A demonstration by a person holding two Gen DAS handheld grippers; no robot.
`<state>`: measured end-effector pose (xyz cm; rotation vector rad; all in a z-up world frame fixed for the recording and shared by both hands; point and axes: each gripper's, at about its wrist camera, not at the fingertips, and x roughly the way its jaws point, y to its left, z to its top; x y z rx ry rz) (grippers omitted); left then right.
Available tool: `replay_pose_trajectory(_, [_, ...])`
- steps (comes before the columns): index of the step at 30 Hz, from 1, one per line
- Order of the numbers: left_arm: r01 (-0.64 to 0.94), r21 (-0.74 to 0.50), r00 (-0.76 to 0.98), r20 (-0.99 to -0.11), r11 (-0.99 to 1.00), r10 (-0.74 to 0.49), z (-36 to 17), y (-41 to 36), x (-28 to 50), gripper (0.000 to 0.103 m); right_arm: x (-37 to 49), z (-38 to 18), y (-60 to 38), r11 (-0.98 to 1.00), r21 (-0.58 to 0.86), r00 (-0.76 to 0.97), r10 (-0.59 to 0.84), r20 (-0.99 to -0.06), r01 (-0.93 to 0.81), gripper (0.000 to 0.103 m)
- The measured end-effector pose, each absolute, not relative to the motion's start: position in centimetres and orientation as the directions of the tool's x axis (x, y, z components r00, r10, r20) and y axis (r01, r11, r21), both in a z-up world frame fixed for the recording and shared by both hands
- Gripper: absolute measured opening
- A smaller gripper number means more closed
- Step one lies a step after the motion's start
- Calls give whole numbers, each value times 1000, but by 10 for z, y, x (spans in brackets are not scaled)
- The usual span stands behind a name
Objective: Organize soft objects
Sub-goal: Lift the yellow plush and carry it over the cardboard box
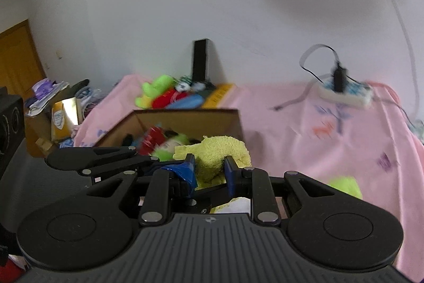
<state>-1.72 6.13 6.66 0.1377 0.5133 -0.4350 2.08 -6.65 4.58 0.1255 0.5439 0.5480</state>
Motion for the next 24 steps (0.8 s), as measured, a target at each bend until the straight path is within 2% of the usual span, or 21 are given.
replay_pose_trajectory(5, [406, 32, 799, -497, 913, -338, 67, 105, 16, 31, 54, 50, -21, 840, 235, 706, 539, -459, -489, 5])
replay_pose_trajectory(11, [428, -11, 758, -540, 904, -366, 50, 148, 79, 31, 100, 41, 21, 866, 215, 705, 495, -508, -452, 4])
replay_pose_trajectory(17, [456, -74, 681, -613, 887, -401, 25, 173, 128, 32, 141, 19, 41, 906, 177, 707, 412, -575, -385, 4])
replay_pose_trajectory(20, [449, -135, 616, -670, 884, -415, 7, 175, 152, 32, 151, 10, 50, 927, 100, 725, 348, -594, -363, 3])
replay_pose_trajectory(22, [439, -191, 556, -709, 878, -433, 1, 177, 163, 31, 160, 7, 49, 936, 109, 724, 329, -606, -335, 3])
replay_pose_trajectory(24, [434, -175, 556, -719, 884, -416, 0, 175, 164, 32, 163, 4, 48, 946, 111, 728, 305, -613, -304, 4])
